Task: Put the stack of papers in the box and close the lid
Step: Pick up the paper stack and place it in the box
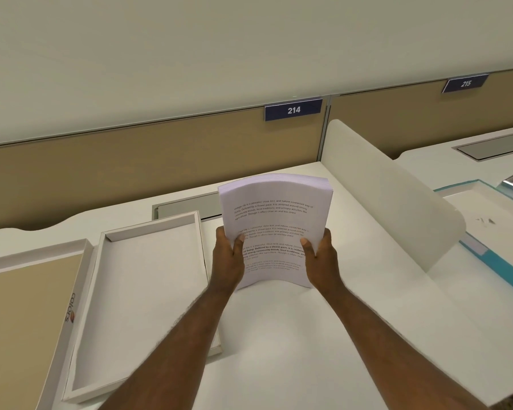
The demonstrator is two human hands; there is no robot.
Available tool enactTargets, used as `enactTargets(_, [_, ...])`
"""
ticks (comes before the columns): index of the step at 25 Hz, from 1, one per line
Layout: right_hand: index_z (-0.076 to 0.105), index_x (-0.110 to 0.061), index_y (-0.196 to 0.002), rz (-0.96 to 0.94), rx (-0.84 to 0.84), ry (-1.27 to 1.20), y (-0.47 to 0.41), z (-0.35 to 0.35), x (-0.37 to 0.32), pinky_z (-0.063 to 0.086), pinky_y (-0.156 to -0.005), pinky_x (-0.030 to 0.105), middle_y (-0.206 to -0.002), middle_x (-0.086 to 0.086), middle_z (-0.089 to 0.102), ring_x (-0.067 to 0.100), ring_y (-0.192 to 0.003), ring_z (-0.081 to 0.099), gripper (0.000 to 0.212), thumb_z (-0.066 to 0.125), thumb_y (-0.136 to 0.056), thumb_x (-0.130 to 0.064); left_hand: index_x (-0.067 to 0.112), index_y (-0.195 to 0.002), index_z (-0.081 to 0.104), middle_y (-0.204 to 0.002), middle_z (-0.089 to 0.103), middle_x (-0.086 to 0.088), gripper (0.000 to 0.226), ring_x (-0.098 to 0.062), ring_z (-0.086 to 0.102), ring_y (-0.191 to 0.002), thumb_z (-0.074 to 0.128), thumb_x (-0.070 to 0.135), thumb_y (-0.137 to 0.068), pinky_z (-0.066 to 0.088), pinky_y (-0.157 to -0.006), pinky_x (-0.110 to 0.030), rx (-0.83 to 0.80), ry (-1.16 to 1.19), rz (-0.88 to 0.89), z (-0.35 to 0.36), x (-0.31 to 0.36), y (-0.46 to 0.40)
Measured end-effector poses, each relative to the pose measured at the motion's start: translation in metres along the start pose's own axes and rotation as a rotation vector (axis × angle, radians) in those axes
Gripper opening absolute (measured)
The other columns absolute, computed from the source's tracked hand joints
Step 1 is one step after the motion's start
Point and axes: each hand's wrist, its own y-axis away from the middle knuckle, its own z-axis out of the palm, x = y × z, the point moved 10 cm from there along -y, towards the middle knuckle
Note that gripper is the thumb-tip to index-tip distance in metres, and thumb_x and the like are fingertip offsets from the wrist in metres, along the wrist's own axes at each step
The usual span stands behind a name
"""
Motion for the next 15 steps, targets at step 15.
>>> enactTargets(15, [0.061,-0.006,-0.095,-0.02,-0.19,0.207,-0.028,0.009,-0.044,0.039,-0.059,0.022,-0.084,-0.002,0.063,0.021,-0.079,0.058,0.022,0.051,-0.096,-0.026,0.007,-0.123,0.055,-0.119,0.069,-0.009,0.034,-0.025,0.065,-0.102,0.046,0.03,-0.099,0.047,-0.081,-0.029,-0.04,-0.33,0.002,-0.047,0.018,-0.018])
